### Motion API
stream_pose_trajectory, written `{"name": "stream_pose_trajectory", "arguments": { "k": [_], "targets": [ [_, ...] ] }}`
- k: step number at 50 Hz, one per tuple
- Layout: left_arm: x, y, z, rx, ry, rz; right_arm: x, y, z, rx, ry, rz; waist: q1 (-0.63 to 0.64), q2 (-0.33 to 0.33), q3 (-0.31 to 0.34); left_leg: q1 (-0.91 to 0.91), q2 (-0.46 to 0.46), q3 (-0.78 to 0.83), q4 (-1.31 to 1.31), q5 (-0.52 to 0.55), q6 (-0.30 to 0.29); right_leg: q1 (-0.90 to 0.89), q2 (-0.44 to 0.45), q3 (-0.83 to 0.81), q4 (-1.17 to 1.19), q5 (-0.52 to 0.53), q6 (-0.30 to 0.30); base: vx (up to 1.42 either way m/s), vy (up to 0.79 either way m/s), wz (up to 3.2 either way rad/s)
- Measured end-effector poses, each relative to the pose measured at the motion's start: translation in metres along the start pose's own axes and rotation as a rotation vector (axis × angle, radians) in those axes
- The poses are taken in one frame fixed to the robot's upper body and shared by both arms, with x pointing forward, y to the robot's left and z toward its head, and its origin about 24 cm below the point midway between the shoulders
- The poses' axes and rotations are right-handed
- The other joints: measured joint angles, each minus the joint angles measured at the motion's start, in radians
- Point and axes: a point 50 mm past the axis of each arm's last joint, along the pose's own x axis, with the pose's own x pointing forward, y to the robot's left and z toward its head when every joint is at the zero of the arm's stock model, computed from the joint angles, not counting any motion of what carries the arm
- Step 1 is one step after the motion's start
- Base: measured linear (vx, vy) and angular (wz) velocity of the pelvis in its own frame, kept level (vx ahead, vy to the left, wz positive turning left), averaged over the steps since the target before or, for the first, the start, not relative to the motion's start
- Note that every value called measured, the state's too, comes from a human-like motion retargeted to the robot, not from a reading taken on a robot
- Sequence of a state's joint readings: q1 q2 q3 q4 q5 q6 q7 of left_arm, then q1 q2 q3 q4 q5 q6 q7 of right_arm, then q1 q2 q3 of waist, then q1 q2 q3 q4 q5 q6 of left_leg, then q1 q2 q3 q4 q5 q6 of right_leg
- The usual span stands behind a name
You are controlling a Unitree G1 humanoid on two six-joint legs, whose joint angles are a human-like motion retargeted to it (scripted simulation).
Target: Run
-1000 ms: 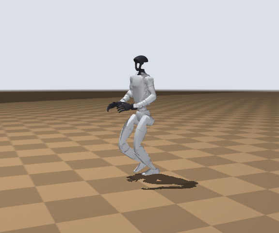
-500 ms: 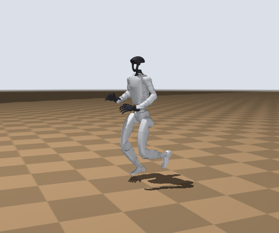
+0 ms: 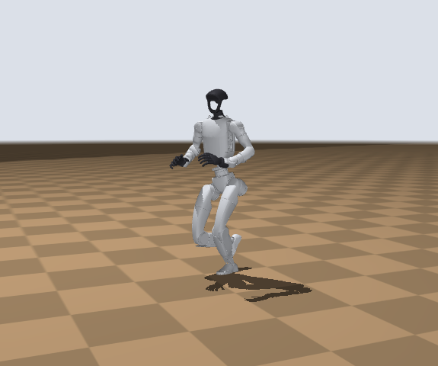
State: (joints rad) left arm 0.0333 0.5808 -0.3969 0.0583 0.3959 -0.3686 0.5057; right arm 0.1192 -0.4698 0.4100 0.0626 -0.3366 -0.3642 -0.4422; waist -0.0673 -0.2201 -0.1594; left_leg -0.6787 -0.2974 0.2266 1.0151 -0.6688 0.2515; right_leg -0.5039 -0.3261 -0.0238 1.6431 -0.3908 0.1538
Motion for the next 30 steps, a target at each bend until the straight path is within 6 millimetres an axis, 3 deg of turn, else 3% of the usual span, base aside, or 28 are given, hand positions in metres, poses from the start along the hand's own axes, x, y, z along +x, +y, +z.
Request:
{"name": "stream_pose_trajectory", "arguments": {
  "k": [3,5,10,13,15,18,20,23,25,27,30],
  "targets": [
    [0.030,0.009,-0.001,0.068,-0.043,0.038,-0.001,-0.003,-0.003,-0.003,0.011,-0.002,-0.027,0.034,0.046,0.112,0.026,-0.033,0.017,-0.111,0.010,-0.150,0.022,0.015,0.065,-0.088,-0.067,-0.02,0.03,-0.39],
    [0.043,0.014,0.000,0.073,-0.054,0.064,-0.004,-0.010,-0.002,-0.001,0.003,-0.010,-0.046,0.069,0.062,0.212,0.044,-0.052,-0.036,-0.131,-0.005,-0.243,0.061,0.006,0.015,-0.128,-0.089,0.02,0.03,-0.32],
    [0.048,0.012,0.004,0.006,-0.065,0.071,-0.015,-0.021,-0.001,0.003,0.010,-0.007,-0.095,0.150,0.042,0.436,0.122,-0.096,-0.199,0.062,-0.156,-0.338,0.215,-0.046,-0.424,-0.108,-0.057,0.07,-0.05,0.11],
    [0.039,0.004,0.007,-0.030,-0.082,0.023,-0.022,-0.023,-0.002,0.013,0.030,-0.017,-0.082,0.202,0.011,0.467,0.210,-0.116,-0.110,0.214,-0.239,-0.318,0.350,-0.048,-0.693,-0.048,-0.026,0.03,-0.07,0.07],
    [0.031,-0.003,0.008,-0.052,-0.073,-0.004,-0.022,-0.024,0.000,0.026,0.023,-0.042,-0.065,0.219,0.002,0.459,0.258,-0.123,0.040,0.281,-0.259,-0.308,0.404,-0.046,-0.709,-0.038,-0.040,-0.03,-0.06,0.08],
    [0.016,-0.013,0.003,-0.070,-0.012,-0.042,-0.012,-0.029,0.008,0.033,-0.020,-0.102,-0.022,0.230,0.008,0.409,0.347,-0.119,0.336,0.311,-0.238,-0.285,0.454,-0.050,-0.576,-0.116,-0.120,-0.05,-0.06,0.17],
    [0.007,-0.018,-0.003,-0.062,0.045,-0.059,0.002,-0.035,0.014,0.017,-0.065,-0.159,0.013,0.226,0.028,0.343,0.416,-0.113,0.532,0.277,-0.188,-0.261,0.473,-0.049,-0.479,-0.216,-0.182,-0.05,-0.06,0.29],
    [0.000,-0.018,-0.014,-0.028,0.124,-0.064,0.033,-0.050,0.025,-0.041,-0.149,-0.254,0.071,0.197,0.068,0.183,0.484,-0.105,0.721,0.154,-0.080,-0.197,0.470,-0.030,-0.413,-0.348,-0.222,-0.05,-0.05,0.46],
    [-0.005,-0.015,-0.017,-0.018,0.152,-0.056,0.051,-0.058,0.035,-0.061,-0.207,-0.309,0.106,0.171,0.084,0.062,0.485,-0.092,0.731,0.072,-0.026,-0.138,0.453,-0.012,-0.420,-0.391,-0.217,-0.04,-0.01,0.58],
    [-0.010,-0.007,-0.017,-0.027,0.155,-0.038,0.064,-0.063,0.045,-0.044,-0.257,-0.347,0.130,0.137,0.089,-0.039,0.440,-0.061,0.615,0.030,-0.012,-0.065,0.420,0.010,-0.467,-0.379,-0.184,0.00,0.04,0.68],
    [-0.019,0.007,-0.014,-0.056,0.144,-0.016,0.069,-0.061,0.054,0.014,-0.291,-0.349,0.153,0.073,0.072,-0.115,0.342,0.008,0.285,0.042,-0.050,0.049,0.351,0.035,-0.568,-0.277,-0.102,0.04,0.06,0.83]
  ]
}}
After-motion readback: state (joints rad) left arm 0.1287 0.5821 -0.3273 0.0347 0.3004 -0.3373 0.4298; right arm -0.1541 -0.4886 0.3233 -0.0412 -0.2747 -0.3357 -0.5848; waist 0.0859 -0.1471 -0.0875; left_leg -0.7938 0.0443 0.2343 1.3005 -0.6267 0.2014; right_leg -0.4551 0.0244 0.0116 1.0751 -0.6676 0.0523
